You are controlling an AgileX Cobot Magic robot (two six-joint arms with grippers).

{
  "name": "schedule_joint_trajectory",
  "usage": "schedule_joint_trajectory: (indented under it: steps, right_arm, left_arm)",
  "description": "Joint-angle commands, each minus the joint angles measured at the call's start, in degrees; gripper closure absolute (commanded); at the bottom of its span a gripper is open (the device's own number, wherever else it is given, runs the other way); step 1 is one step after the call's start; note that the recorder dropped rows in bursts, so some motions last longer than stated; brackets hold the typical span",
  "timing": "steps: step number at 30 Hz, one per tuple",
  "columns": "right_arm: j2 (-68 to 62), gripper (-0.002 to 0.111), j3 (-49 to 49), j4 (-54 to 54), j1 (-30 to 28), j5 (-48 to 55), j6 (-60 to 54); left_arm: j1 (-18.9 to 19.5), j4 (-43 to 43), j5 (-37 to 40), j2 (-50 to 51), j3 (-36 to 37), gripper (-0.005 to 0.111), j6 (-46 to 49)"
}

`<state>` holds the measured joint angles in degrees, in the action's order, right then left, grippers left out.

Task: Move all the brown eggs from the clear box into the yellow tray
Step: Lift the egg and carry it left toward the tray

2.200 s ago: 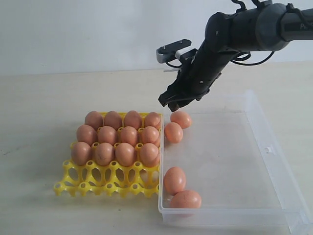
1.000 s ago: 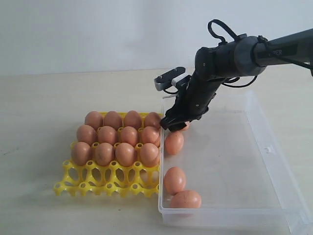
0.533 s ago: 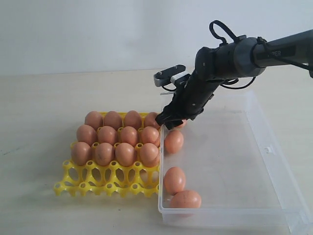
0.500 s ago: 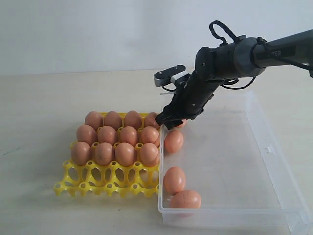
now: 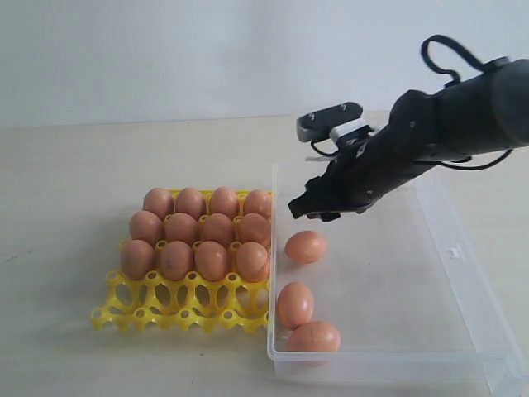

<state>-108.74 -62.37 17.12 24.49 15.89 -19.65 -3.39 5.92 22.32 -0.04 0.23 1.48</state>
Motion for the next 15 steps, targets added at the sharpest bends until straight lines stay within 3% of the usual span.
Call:
schedule_joint_trajectory:
  steps: [1, 8, 15]
  right_arm:
    - [11.43, 0.108, 6.13, 1.48, 1.71, -6.65, 0.42]
    - [19.47, 0.108, 7.61, 10.02, 11.39, -3.83, -1.63]
    - [13.11, 0.108, -0.96, 13.29, 18.77, 9.11, -7.89]
  left_arm:
    - [0.1, -0.14, -0.52, 0.04, -0.23, 0.107, -0.27]
    - [0.1, -0.14, -0.52, 0.04, -0.23, 0.107, -0.17]
    - [0.1, -0.14, -0.52, 0.04, -0.23, 0.107, -0.17]
